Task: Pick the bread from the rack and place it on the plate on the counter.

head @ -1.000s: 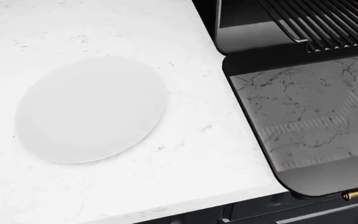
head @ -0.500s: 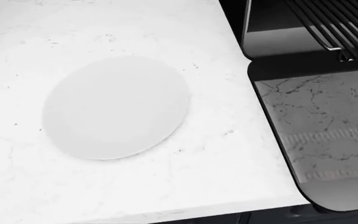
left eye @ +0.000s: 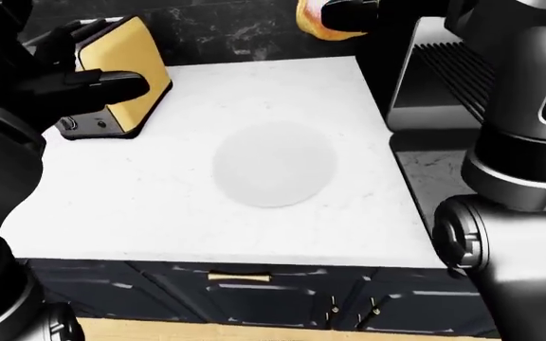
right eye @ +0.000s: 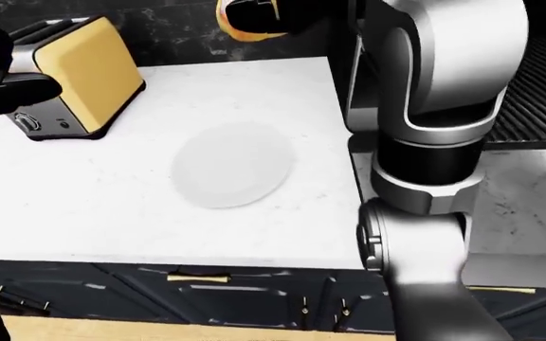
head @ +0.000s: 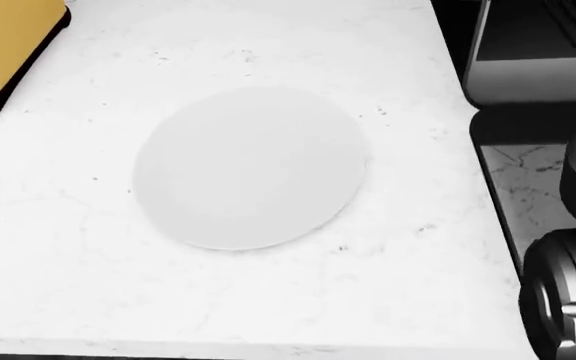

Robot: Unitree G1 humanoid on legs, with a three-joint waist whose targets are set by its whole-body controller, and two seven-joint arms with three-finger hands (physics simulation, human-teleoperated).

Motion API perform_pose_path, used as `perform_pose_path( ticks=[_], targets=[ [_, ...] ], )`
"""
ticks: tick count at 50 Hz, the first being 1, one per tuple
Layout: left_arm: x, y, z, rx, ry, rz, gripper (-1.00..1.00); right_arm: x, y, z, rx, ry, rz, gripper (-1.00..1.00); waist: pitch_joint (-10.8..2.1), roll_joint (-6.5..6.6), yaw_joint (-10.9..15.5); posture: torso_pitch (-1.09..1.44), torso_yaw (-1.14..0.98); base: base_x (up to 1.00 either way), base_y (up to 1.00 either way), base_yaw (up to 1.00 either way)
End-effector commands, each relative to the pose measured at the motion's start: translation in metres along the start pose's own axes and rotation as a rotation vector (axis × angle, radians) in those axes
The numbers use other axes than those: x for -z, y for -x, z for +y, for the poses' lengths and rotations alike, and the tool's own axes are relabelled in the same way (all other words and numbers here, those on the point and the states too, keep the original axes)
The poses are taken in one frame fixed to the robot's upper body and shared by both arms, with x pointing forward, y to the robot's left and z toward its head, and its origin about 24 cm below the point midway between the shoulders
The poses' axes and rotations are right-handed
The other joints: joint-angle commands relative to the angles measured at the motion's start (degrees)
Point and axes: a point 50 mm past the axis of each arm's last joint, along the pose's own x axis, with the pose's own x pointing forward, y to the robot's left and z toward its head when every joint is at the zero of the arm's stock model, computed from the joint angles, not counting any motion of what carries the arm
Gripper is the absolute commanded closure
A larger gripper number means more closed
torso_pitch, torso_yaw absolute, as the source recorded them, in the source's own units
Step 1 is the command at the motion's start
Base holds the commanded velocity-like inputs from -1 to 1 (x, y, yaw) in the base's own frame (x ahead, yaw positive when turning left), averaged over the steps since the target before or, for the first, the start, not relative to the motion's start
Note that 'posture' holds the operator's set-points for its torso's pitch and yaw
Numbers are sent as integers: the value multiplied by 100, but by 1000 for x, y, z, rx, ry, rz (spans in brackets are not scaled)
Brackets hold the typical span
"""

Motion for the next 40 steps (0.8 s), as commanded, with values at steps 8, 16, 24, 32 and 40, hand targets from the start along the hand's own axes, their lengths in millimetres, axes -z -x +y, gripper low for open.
perform_pose_path(
  ticks=[8,16,24,32,40],
  targets=[
    [-14,3,2,-8,2,-78,-100,-25,4,-1,13,39,-93,100,-207,5,240,0,47,0,0,0],
    [-14,3,3,-9,0,-78,-100,-18,-9,-3,21,51,-66,100,-237,8,463,0,51,0,0,0],
    [-15,2,3,-7,-3,-79,-100,1,-30,-12,61,82,-4,100,-260,16,671,0,55,0,0,0],
    [-15,3,4,-7,-7,-82,-100,15,-39,-10,38,98,51,100,-291,16,869,0,59,0,0,0],
    [-13,4,2,0,-21,-81,-100,29,-37,-7,-6,162,116,100,-314,1,1021,0,59,0,0,0]
  ],
)
